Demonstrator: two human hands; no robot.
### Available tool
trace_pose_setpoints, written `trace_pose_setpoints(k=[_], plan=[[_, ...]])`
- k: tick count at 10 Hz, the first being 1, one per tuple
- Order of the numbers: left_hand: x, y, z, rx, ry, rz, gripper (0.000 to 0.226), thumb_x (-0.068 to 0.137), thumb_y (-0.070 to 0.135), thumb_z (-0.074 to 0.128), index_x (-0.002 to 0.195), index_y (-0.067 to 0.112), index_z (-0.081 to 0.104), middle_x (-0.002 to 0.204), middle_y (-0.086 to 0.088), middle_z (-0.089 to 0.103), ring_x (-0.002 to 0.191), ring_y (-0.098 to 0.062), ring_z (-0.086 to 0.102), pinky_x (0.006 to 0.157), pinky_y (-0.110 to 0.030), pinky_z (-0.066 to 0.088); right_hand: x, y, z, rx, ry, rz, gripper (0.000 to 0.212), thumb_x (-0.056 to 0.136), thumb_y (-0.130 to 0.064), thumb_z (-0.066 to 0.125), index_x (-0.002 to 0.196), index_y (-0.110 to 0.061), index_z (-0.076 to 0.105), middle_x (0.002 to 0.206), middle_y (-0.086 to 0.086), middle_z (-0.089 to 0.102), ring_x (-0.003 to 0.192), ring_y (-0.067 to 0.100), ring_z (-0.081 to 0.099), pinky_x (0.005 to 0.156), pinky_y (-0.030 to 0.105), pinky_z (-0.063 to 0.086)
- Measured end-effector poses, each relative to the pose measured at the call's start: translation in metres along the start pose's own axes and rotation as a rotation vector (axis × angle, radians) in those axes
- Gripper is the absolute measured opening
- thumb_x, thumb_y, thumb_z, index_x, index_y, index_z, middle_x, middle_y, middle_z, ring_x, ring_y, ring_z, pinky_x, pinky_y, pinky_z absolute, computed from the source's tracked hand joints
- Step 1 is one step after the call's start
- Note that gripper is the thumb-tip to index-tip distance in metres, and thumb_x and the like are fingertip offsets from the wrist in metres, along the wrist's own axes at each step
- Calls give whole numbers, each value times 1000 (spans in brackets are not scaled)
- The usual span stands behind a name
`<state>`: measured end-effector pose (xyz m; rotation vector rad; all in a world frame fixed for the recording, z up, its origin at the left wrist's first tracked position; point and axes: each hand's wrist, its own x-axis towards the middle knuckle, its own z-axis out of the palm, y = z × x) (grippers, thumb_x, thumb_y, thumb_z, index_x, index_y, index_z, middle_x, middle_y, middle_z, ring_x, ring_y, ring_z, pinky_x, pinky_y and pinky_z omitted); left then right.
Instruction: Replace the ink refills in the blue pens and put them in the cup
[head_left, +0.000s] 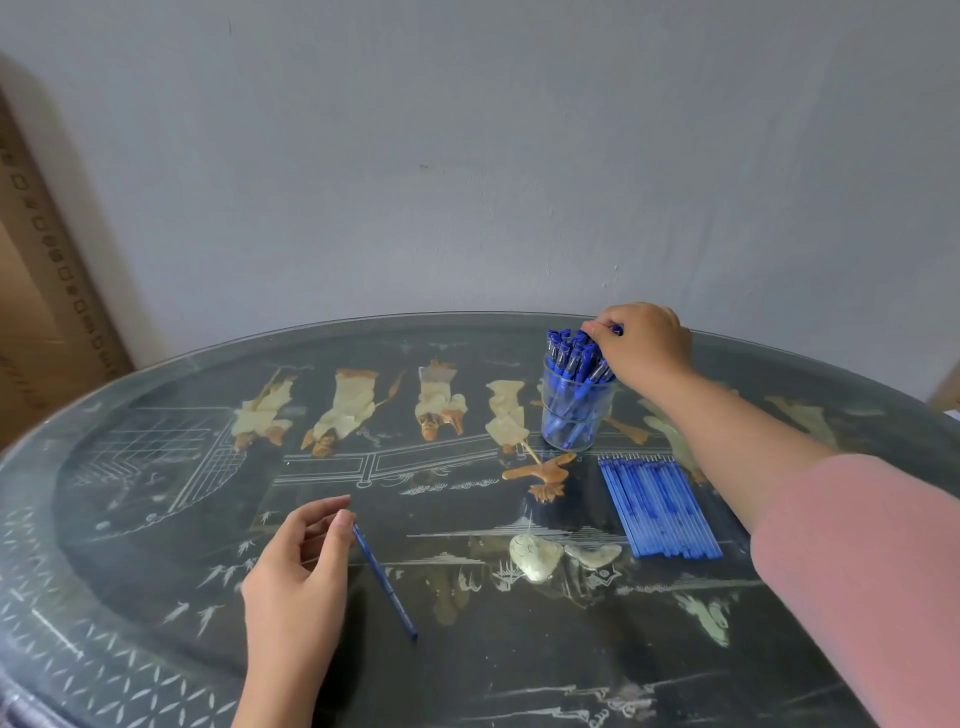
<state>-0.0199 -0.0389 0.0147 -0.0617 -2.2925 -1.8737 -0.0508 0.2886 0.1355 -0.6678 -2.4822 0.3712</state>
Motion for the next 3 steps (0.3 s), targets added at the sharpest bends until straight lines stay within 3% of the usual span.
trace_pose_setpoints(k=[2,3], plan=[[2,-1,-1,20,-11,9,15,95,24,59,95,37,67,93,9,72,92,-11,68,79,-25,47,-4,8,4,138,73,2,29,101,-26,45,103,-17,73,112,4,69,107,26,58,85,35,46],[0,1,-1,17,21,-6,14,95,24,59,96,34,68,94,8,72,92,-12,68,77,-22,45,-15,9,-8,435,182,123,24,100,-21,47,110,-17,69,115,-3,67,108,15,57,86,27,41]])
